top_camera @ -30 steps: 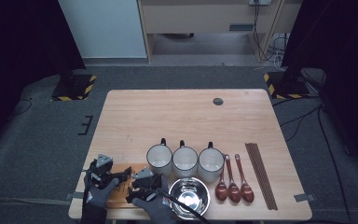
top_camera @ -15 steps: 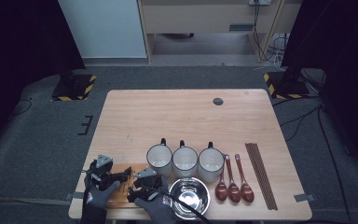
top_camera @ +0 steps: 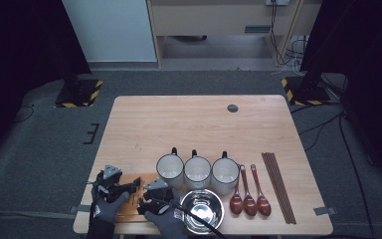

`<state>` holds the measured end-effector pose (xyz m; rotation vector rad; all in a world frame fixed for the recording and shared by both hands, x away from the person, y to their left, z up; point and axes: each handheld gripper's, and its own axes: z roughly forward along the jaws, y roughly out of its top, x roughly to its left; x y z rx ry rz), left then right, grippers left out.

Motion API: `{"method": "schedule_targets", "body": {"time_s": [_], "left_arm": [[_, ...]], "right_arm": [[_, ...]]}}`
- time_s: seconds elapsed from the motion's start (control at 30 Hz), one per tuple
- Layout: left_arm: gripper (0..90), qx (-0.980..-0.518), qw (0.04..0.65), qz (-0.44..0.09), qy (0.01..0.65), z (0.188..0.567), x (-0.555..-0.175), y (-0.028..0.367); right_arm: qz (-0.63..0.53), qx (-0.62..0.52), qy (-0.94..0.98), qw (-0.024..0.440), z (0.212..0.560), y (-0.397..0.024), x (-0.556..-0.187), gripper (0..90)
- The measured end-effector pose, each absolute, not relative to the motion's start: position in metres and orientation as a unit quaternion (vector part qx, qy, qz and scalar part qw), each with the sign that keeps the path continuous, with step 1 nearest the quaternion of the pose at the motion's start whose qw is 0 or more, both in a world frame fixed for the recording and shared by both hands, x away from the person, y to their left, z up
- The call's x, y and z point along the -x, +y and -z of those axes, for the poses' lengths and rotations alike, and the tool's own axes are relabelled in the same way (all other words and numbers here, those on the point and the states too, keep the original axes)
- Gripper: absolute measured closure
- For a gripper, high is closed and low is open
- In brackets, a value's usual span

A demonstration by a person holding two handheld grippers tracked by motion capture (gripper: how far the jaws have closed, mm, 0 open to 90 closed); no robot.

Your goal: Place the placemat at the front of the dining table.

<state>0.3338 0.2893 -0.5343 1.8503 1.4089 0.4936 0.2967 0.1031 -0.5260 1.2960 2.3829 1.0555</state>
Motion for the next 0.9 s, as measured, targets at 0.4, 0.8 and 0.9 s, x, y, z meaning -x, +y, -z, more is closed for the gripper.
{"method": "schedule_targets", "body": {"time_s": [0.4,0.8,0.9], "left_arm": [[17.1,-0.723,0.368,-0.194,0.552,0.530,-0.333,0.288],[17.1,-0.708,0.379,-0.200,0.561,0.514,-0.327,0.293],[17.1,-0.705,0.381,-0.201,0.563,0.512,-0.326,0.294]], "right_arm": [[-0.361,-0.443,0.812,0.122,0.524,0.103,-0.294,24.8],[-0.386,-0.424,0.810,0.124,0.510,0.101,-0.293,24.9],[-0.387,-0.418,0.812,0.129,0.506,0.102,-0.293,24.9]]}}
